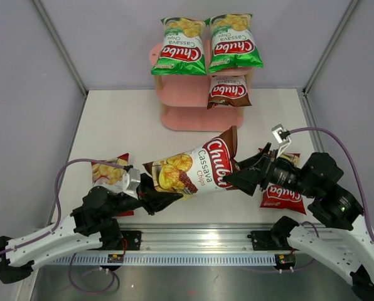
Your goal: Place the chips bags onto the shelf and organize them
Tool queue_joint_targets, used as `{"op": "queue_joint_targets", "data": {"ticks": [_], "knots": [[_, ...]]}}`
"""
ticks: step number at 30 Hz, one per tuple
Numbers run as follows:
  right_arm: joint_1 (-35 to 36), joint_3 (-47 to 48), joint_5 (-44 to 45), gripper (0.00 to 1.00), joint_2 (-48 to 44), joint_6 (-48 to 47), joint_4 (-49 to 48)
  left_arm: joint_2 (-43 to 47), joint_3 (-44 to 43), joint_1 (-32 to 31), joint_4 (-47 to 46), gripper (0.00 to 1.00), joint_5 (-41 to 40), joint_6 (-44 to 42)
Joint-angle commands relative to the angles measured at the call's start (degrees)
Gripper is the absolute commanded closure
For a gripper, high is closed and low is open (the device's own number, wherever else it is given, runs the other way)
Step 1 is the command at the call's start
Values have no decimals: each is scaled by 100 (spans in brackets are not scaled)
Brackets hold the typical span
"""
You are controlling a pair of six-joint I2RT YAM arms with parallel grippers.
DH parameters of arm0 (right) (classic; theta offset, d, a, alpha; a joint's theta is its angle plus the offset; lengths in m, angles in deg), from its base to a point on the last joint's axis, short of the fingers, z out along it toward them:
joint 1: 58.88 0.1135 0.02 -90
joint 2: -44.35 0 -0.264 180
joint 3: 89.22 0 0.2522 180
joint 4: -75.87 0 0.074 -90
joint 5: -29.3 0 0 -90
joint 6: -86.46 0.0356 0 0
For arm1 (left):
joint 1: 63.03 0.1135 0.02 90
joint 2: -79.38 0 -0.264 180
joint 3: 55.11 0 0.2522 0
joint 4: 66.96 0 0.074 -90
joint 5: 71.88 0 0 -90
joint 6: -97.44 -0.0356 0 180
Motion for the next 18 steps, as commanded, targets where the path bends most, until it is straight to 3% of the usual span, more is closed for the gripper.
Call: {"op": "queue_joint_targets", "data": {"ticks": [1,4,10,18], "knots": [[30,427,268,1,170,-91,681,-55,-409,-44,266,100,602,-512],[39,682,804,0,293,-100,1418,-20,-541,-44,512,100,672,-636],[39,648,1027,1,364,128,1658,191,-524,-44,479,100,751,-715],[39,-177,-1133,0,425,875,165,183,-682,-44,549,100,1208,-820]]}}
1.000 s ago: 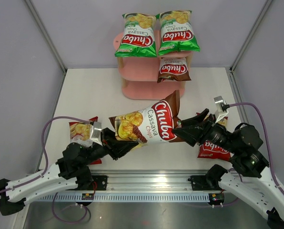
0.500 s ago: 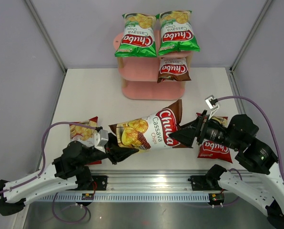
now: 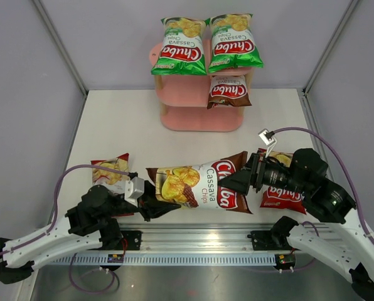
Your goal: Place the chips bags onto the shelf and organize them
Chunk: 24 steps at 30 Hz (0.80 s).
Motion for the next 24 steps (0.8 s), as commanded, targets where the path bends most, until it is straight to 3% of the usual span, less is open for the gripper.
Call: {"op": "queue_joint_targets", "data": {"ticks": [1,7,11,15,16,17,18,19,20,24], "knots": [[39,-355,-1153,0,128,423,-961,1,-374,-24,-496,100,507,-204],[39,-540,-1593,3,146,389,-1166,-175,-488,-24,-312,96,394,-266],[39,-637,-1454,46,129,143,-982,-148,-488,-24,-285,89,-491,-161],[39,-655,-709,55,-90,-24,-831,-157,-549,-33,-66,71,-1021,-29],[39,-646,-514,59,-135,-68,-797,-157,-576,-24,-13,54,-1274,6],[39,-646,-347,68,-179,-77,-770,-192,-585,-33,22,46,-1416,50],[39,-655,-32,85,-249,-86,-787,-210,-611,-24,101,40,-1539,146],[39,-672,119,92,-267,-69,-770,-227,-637,-33,232,29,-1767,191],[39,-699,225,100,-284,-69,-796,-236,-698,-24,303,26,-1804,278],[39,-743,515,100,-180,-25,-963,-166,-830,-33,803,16,-2339,498]]}}
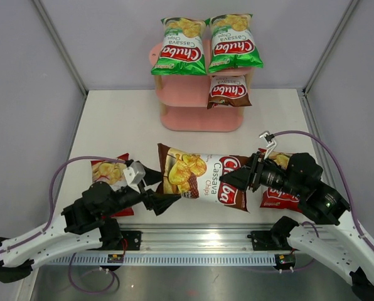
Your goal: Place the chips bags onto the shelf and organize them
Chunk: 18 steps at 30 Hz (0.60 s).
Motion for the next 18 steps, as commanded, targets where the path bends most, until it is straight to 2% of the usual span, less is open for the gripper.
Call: {"op": "queue_joint_targets", "data": {"ticks": [1,2,3,4,6,7,8,10,13,18], "knots": [[72,-37,417,100,98,73,-356,107,-454,-20,118,14,-979,289],[72,-37,540,100,107,91,-373,125,-560,-11,328,3,-1226,542],[72,-46,837,100,90,117,-417,125,-839,-11,878,1,-1498,684],[72,-63,996,100,81,187,-452,134,-1007,-11,1214,1,-2206,842],[63,-133,1375,100,28,310,-697,99,-1576,-20,2435,1,-3043,1482],[71,-238,1480,100,20,485,-803,29,-1772,-11,2918,1,-3979,1754],[72,-291,1682,100,28,574,-1039,-102,-2009,-11,3915,1,-4414,2349],[72,-431,1972,100,63,898,-1251,-304,-2519,-20,4999,1,-5188,2905],[72,-608,2395,100,230,1206,-1875,-446,-2871,-11,5453,1,-5543,2883],[63,-520,3036,100,748,1497,-2631,-753,-3338,-11,5762,1,-5737,2259]]}}
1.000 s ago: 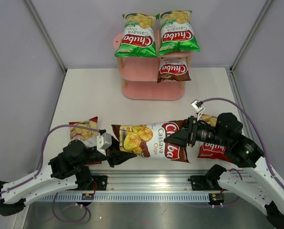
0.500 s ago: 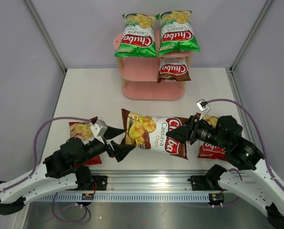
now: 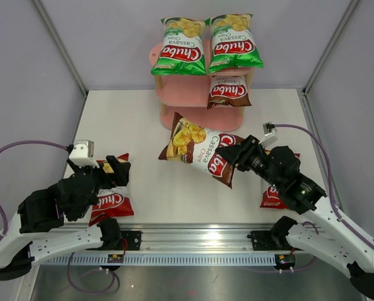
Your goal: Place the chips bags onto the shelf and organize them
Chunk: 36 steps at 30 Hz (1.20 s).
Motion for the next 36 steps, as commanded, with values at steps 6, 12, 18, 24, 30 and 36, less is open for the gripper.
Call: {"op": "queue_joint_targets", "data": {"ticks": [6,12,18,24,30,36], "knots": [[34,-115,1719,100,729,1239,-2427,-330,-360,-16,345,1,-1000,-531],[34,-28,2352,100,1503,1555,-3166,12,-25,133,-122,1,-816,-689],[52,341,2660,100,2171,1714,-3720,425,98,257,-139,1,-798,-557],[61,772,2739,100,2970,1916,-4028,715,177,353,-218,1,-754,-592],[245,1062,3555,100,3621,2163,-4247,839,274,424,-245,1,-736,-689],[465,1431,4452,100,4105,2189,-4476,900,344,433,-359,1,-649,-803]]}}
